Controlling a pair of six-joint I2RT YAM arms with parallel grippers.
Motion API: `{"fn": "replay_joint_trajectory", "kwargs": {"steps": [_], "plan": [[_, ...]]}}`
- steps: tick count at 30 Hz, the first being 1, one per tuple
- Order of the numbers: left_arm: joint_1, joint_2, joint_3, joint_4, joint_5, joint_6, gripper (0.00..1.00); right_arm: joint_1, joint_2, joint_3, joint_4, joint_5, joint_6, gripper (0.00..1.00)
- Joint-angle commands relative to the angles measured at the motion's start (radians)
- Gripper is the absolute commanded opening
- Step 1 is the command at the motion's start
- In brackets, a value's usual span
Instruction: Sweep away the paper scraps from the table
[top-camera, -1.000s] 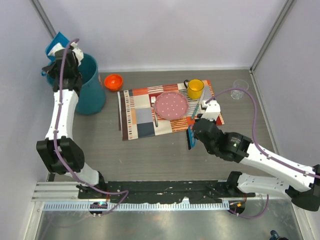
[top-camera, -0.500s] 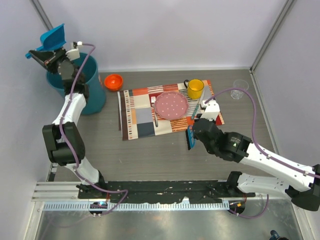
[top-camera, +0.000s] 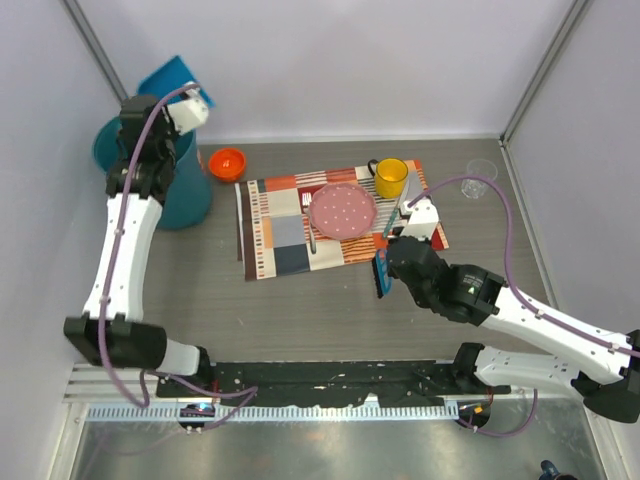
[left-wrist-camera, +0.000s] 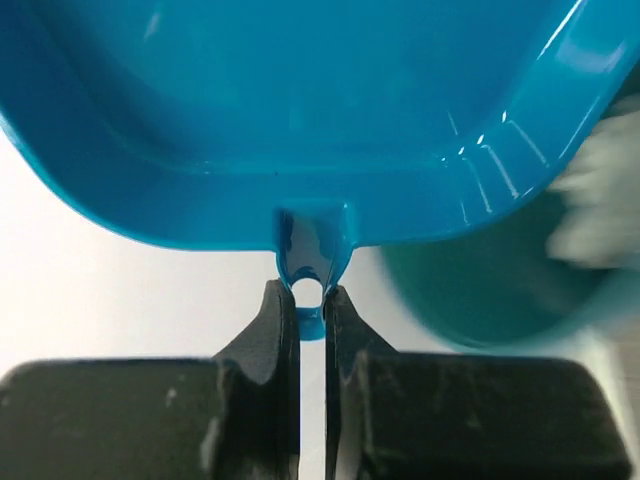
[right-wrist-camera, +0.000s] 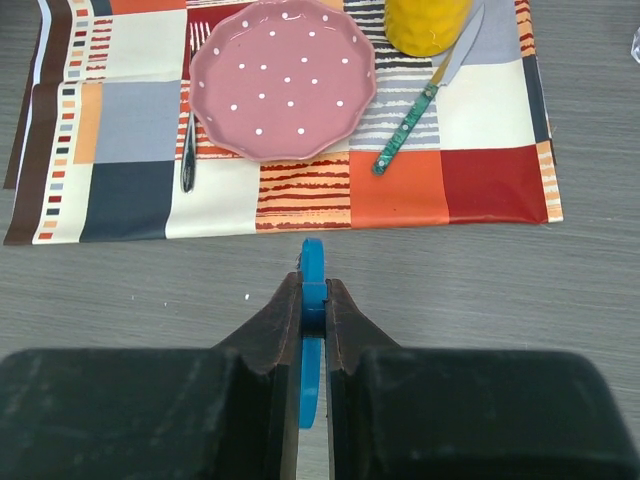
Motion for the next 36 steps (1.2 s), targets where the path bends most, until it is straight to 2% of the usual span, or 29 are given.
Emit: {"fn": "replay_joint_trajectory", "kwargs": {"steps": [1, 3, 5, 7, 11, 13, 15, 19, 23, 27, 29, 33, 34, 36], "plan": [[-0.121, -0.177, 0.066, -0.919, 0.564, -0.339, 0.00, -0.001, -0.016, 0.035, 0.057, -0.006, -0.050, 0.01], [-0.196, -0.216, -0.032, -0.983, 0.695, -0.327, 0.00, -0.001, -0.009, 0.041, 0.058, -0.020, -0.062, 0.01], [-0.235, -0.247, -0.103, -0.989, 0.727, -0.350, 0.00, -0.001, -0.001, 0.053, 0.055, -0.028, -0.077, 0.01], [-0.244, -0.248, -0.214, -0.922, 0.714, -0.394, 0.00, -0.003, 0.004, 0.064, 0.052, -0.023, -0.085, 0.01], [-0.337, -0.225, -0.382, -0.894, 0.715, -0.432, 0.00, -0.001, 0.024, 0.084, 0.058, -0.017, -0.111, 0.01], [-0.449, -0.227, -0.413, -0.891, 0.737, -0.460, 0.00, -0.001, 0.037, 0.101, 0.058, -0.021, -0.127, 0.01], [-0.567, -0.213, -0.452, -0.869, 0.720, -0.509, 0.00, -0.001, 0.056, 0.108, 0.057, -0.034, -0.133, 0.01], [-0.689, -0.182, -0.554, -0.807, 0.677, -0.548, 0.00, -0.003, 0.079, 0.124, 0.055, -0.049, -0.159, 0.01], [-0.747, -0.127, -0.695, -0.696, 0.677, -0.571, 0.00, -0.001, 0.070, 0.095, 0.092, -0.090, -0.241, 0.01], [-0.810, -0.034, -0.726, -0.606, 0.545, -0.607, 0.00, 0.000, 0.048, 0.066, 0.153, -0.101, -0.304, 0.01], [-0.845, 0.006, -0.713, -0.604, 0.523, -0.618, 0.01, -0.001, 0.053, 0.073, 0.152, -0.103, -0.332, 0.01], [-0.890, 0.029, -0.718, -0.613, 0.505, -0.595, 0.18, 0.000, 0.063, 0.078, 0.161, -0.156, -0.363, 0.01], [-0.891, 0.031, -0.721, -0.639, 0.523, -0.562, 0.33, 0.000, 0.067, 0.078, 0.166, -0.170, -0.366, 0.01], [-0.890, 0.022, -0.723, -0.642, 0.520, -0.546, 0.54, 0.002, 0.068, 0.078, 0.179, -0.214, -0.377, 0.01]]}}
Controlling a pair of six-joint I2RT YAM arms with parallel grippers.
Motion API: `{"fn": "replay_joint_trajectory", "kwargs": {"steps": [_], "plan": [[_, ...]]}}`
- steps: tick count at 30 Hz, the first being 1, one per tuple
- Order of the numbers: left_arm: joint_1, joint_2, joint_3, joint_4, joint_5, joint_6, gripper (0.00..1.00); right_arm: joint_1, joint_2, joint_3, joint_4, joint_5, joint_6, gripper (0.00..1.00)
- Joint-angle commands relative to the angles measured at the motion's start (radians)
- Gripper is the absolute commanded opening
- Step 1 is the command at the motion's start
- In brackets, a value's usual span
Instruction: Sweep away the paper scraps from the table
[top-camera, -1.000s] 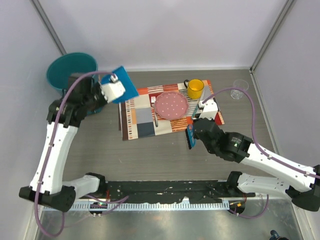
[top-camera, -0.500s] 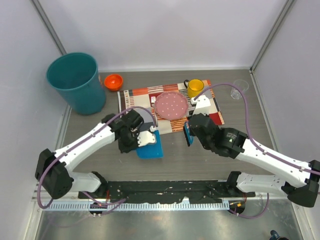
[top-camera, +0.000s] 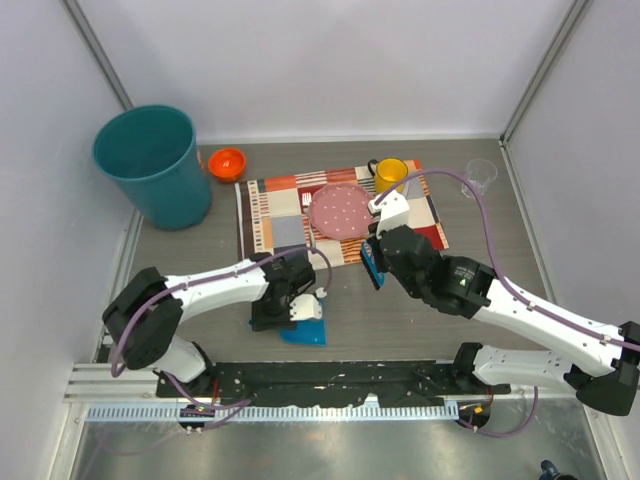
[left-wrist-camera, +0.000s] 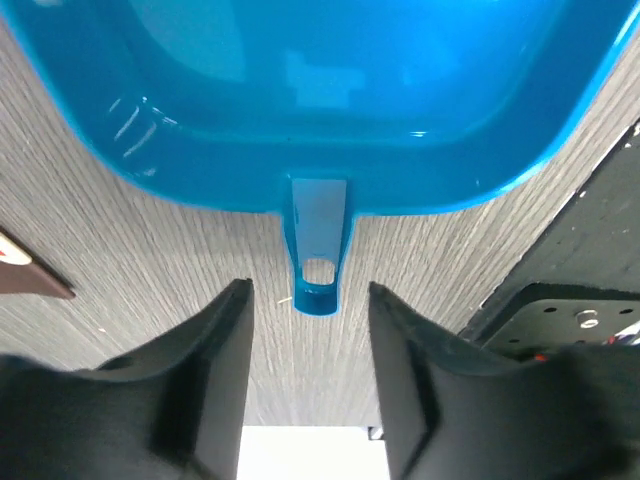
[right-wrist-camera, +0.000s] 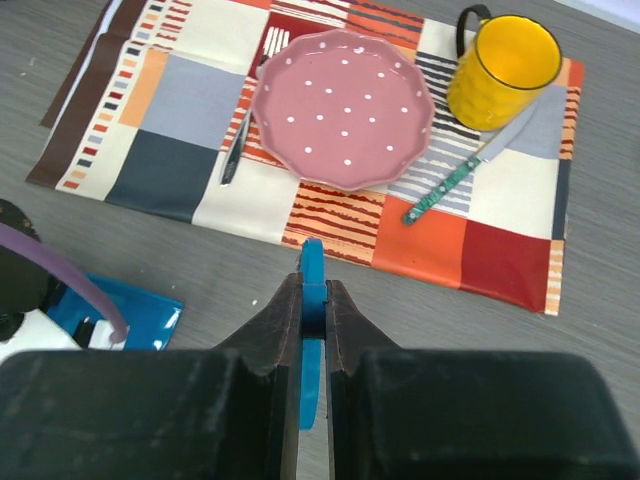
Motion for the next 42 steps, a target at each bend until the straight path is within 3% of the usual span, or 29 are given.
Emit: {"fn": "replay_joint_trajectory", "kwargs": {"steps": [1, 4, 7, 9, 12, 13, 14, 17, 22, 23, 26, 30, 33, 36, 37, 40, 42], "plan": [[-0.010, -0.021, 0.016, -0.010, -0.015, 0.043, 0.69, 0.005, -0.004, 0.000, 0.076, -0.086, -0.063, 0.01], [-0.006, -0.067, 0.045, -0.007, -0.021, 0.037, 0.88, 0.011, 0.003, -0.007, 0.094, -0.075, -0.092, 0.01], [0.020, -0.145, 0.103, -0.045, -0.004, 0.028, 0.91, 0.019, 0.018, -0.011, 0.103, -0.057, -0.115, 0.01], [0.116, -0.240, 0.131, -0.047, 0.069, 0.035, 0.92, 0.051, 0.030, -0.034, 0.140, -0.057, -0.127, 0.01], [0.264, -0.340, 0.167, -0.003, 0.163, 0.019, 0.96, 0.159, 0.064, -0.103, 0.264, -0.008, -0.201, 0.01], [0.334, -0.346, 0.169, 0.025, 0.149, -0.009, 0.98, 0.284, 0.076, -0.126, 0.311, 0.100, -0.247, 0.01], [0.353, -0.351, 0.163, 0.048, 0.123, -0.033, 0.97, 0.336, 0.091, -0.148, 0.400, 0.147, -0.337, 0.01], [0.434, -0.354, 0.115, 0.175, -0.002, -0.150, 1.00, 0.463, 0.197, -0.154, 0.439, 0.280, -0.373, 0.01], [0.551, -0.270, 0.124, 0.239, -0.114, -0.287, 1.00, 0.539, 0.486, 0.042, 0.196, 0.512, -0.248, 0.01], [0.563, -0.252, 0.134, 0.229, -0.113, -0.297, 1.00, 0.539, 0.528, 0.079, 0.056, 0.544, -0.205, 0.01], [0.606, -0.209, 0.161, 0.222, -0.069, -0.327, 1.00, 0.537, 0.659, 0.197, -0.161, 0.608, -0.011, 0.01], [0.620, -0.193, 0.157, 0.234, -0.058, -0.328, 1.00, 0.543, 0.701, 0.279, -0.210, 0.608, 0.110, 0.01], [0.623, -0.198, 0.144, 0.242, -0.056, -0.327, 1.00, 0.537, 0.572, 0.251, -0.090, 0.579, 0.149, 0.01], [0.626, -0.201, 0.128, 0.254, -0.056, -0.325, 1.00, 0.465, 0.322, 0.071, 0.172, 0.393, 0.179, 0.01], [0.629, -0.201, 0.126, 0.257, -0.056, -0.324, 1.00, 0.382, 0.262, 0.003, 0.242, 0.204, 0.216, 0.01], [0.631, -0.198, 0.118, 0.259, -0.067, -0.319, 1.00, 0.162, 0.052, -0.316, 0.561, -0.091, 0.452, 0.01], [0.631, -0.196, 0.118, 0.260, -0.075, -0.321, 1.00, 0.103, -0.025, -0.478, 0.703, -0.243, 0.587, 0.01]]}}
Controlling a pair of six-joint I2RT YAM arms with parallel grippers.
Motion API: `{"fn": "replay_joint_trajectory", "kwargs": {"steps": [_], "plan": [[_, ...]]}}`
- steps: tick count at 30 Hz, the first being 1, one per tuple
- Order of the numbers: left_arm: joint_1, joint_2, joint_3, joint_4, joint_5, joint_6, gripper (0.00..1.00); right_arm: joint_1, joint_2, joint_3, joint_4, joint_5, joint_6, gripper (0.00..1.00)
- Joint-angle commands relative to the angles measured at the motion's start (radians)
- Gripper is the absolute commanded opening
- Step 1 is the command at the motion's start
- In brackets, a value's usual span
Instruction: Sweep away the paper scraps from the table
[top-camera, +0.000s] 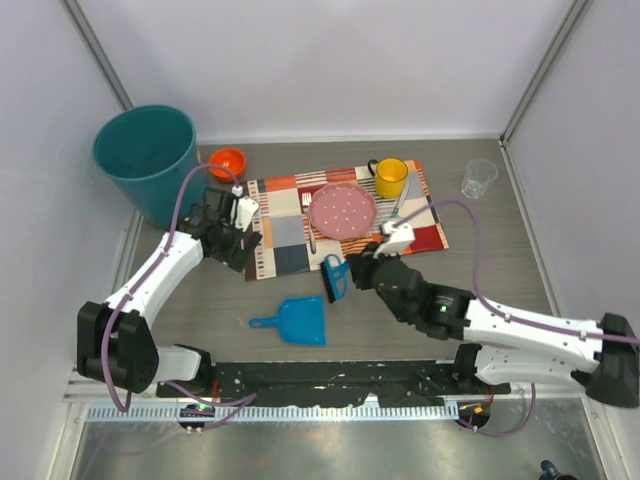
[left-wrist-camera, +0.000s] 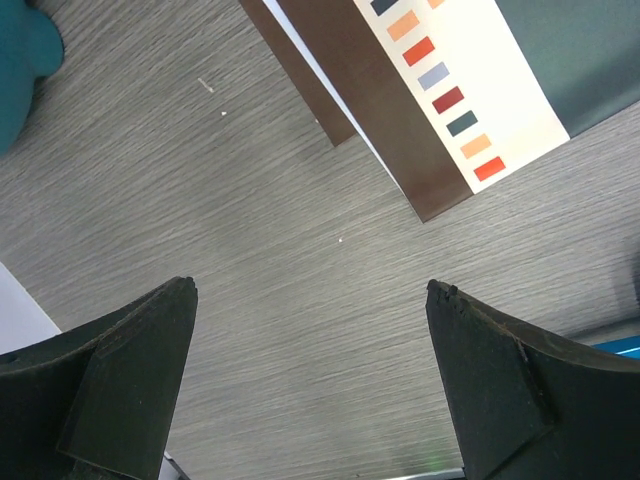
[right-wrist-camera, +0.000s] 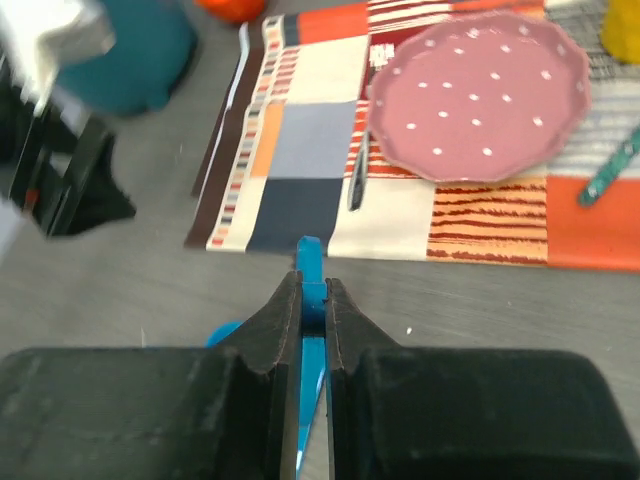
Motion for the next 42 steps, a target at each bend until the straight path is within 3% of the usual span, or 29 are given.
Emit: {"fn": "replay_joint_trajectory", "kwargs": {"steps": [1, 10, 16, 18, 21, 22, 25, 31, 32, 38, 42], "plan": [[0.009, -0.011, -0.001, 0.038, -0.010, -0.005, 1.00, -0.169, -0.141, -0.327, 0.392, -0.409, 0.340, 0.01], [0.009, -0.008, 0.013, 0.022, 0.004, -0.004, 1.00, -0.318, -0.079, -0.482, 0.591, -0.723, 0.492, 0.01], [0.011, -0.019, -0.002, 0.034, 0.003, 0.001, 1.00, -0.355, -0.085, -0.442, 0.397, -0.673, 0.441, 0.02], [0.011, -0.013, -0.001, 0.035, -0.002, 0.001, 1.00, -0.358, -0.105, -0.421, 0.354, -0.650, 0.420, 0.07], [0.011, -0.011, -0.001, 0.038, -0.005, 0.002, 1.00, -0.363, -0.120, -0.401, 0.291, -0.621, 0.387, 0.25], [0.011, -0.010, -0.001, 0.038, -0.006, 0.002, 1.00, -0.367, -0.117, -0.398, 0.254, -0.607, 0.387, 0.37], [0.011, -0.010, 0.001, 0.040, -0.008, 0.005, 1.00, -0.373, -0.100, -0.376, 0.136, -0.581, 0.394, 0.50], [0.011, -0.013, -0.002, 0.045, -0.014, 0.008, 1.00, -0.376, -0.120, -0.283, -0.115, -0.399, 0.377, 0.71], [0.011, -0.010, -0.002, 0.051, -0.017, 0.010, 1.00, -0.376, -0.122, -0.251, -0.149, -0.360, 0.371, 0.81], [0.020, -0.005, -0.039, 0.116, -0.092, -0.022, 1.00, -0.376, -0.111, -0.139, -0.304, -0.158, 0.233, 0.84], [0.080, -0.068, -0.125, 0.317, -0.056, -0.065, 1.00, -0.418, -0.126, -0.112, -0.312, 0.002, 0.079, 0.85]]}}
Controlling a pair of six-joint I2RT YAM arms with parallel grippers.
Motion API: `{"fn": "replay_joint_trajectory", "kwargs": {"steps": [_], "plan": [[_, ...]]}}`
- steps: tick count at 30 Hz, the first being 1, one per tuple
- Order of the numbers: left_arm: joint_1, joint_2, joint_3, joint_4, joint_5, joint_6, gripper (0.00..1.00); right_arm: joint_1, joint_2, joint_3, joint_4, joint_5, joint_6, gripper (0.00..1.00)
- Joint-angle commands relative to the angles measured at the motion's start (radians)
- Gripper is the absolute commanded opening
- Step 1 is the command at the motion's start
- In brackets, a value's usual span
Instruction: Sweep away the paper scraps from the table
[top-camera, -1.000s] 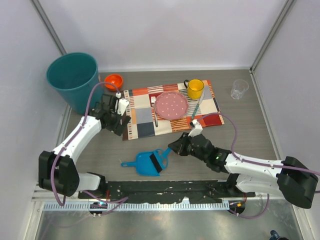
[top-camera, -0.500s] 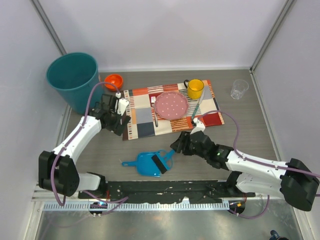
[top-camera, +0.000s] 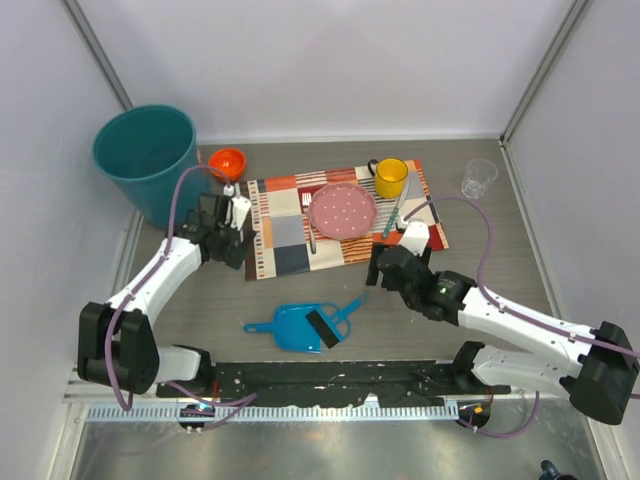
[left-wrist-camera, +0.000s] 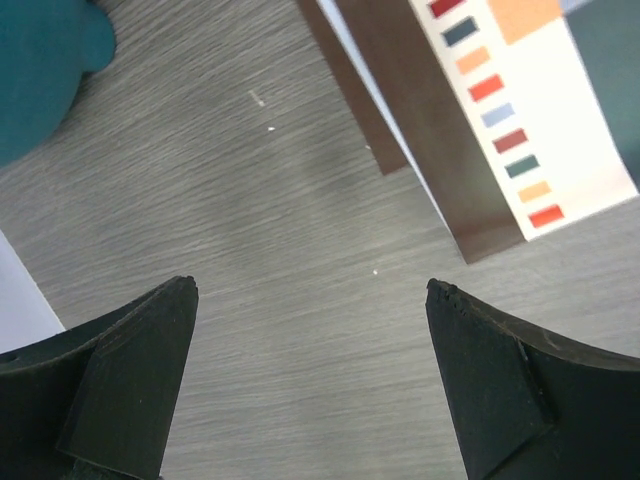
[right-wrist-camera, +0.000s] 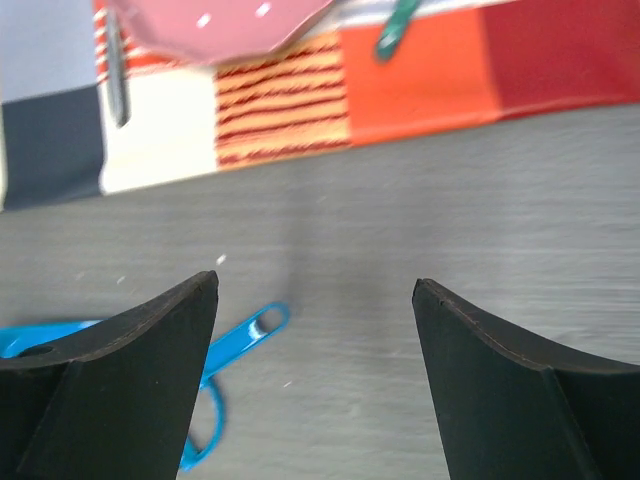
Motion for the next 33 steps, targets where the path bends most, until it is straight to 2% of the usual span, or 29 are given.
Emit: {"fn": "replay_joint_trajectory", "kwargs": {"steps": [1, 4, 8, 12, 15, 20, 24, 28, 33], "plan": [[0.074, -0.084, -0.095, 0.256, 0.021, -0.070, 1.00, -0.087, -0.038, 0.058, -0.054, 0.279, -0.229, 0.85], [0.074, -0.149, -0.197, 0.422, 0.061, -0.120, 1.00, -0.203, -0.096, 0.054, 0.014, 0.307, -0.343, 0.85], [0.074, -0.163, -0.303, 0.603, 0.012, -0.206, 1.00, -0.383, -0.218, -0.090, 0.229, 0.255, -0.525, 0.86], [0.074, -0.177, -0.376, 0.734, 0.003, -0.257, 1.00, -0.500, -0.288, -0.208, 0.419, 0.238, -0.477, 0.87], [0.076, -0.182, -0.391, 0.754, 0.003, -0.280, 1.00, -0.515, -0.308, -0.305, 0.565, 0.279, -0.499, 0.87], [0.076, -0.128, -0.448, 0.841, -0.012, -0.239, 1.00, -0.517, -0.329, -0.426, 0.697, 0.359, -0.576, 0.86], [0.076, -0.122, -0.448, 0.844, 0.021, -0.248, 1.00, -0.517, -0.378, -0.491, 0.788, 0.338, -0.595, 0.86], [0.076, -0.130, -0.463, 0.844, 0.064, -0.239, 1.00, -0.517, -0.395, -0.509, 0.786, 0.331, -0.590, 0.86], [0.074, -0.124, -0.455, 0.844, 0.017, -0.242, 1.00, -0.517, -0.375, -0.497, 0.769, 0.314, -0.588, 0.86]]}}
